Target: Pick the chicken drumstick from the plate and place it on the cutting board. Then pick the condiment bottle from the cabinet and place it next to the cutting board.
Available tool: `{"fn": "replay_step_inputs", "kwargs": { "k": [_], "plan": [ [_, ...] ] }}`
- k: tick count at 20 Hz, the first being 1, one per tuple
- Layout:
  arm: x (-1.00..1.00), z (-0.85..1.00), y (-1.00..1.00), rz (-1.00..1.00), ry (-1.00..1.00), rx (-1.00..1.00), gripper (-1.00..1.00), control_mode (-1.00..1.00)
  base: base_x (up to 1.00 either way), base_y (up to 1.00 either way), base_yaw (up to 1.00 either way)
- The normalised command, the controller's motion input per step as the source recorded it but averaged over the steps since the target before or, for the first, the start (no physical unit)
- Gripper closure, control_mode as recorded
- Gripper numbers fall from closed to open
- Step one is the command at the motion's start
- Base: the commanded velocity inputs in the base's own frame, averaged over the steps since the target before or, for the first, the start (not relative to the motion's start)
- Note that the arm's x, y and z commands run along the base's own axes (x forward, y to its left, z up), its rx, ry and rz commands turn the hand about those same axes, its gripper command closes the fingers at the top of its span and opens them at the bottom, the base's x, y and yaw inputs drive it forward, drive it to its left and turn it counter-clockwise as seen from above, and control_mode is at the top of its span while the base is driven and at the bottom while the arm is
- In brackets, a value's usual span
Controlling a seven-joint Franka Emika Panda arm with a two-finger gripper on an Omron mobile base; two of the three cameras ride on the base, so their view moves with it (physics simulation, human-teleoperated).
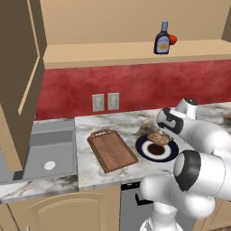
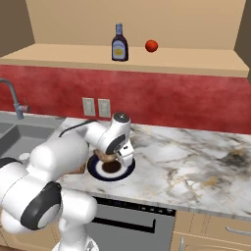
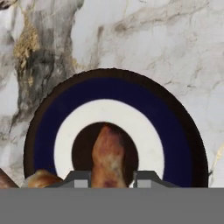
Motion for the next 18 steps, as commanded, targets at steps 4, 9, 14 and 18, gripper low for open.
{"fn": "replay_step_inputs", "kwargs": {
  "k": [4, 9, 14, 18],
  "plan": [
    [-0.16, 0.09, 0.13, 0.00, -0.03, 0.00, 1.00, -1.00, 0.00, 0.00, 0.00],
    [-0.16, 0.01, 0.24, 0.00, 0.00, 0.00, 1.00, -1.00, 0.00, 0.00, 0.00],
    [-0.15, 0.00, 0.29, 0.00, 0.00, 0.00, 1.00, -1.00, 0.00, 0.00, 0.00],
    [-0.11, 0.00, 0.32, 0.00, 0.00, 0.00, 1.00, -1.00, 0.00, 0.00, 0.00]
  ]
}}
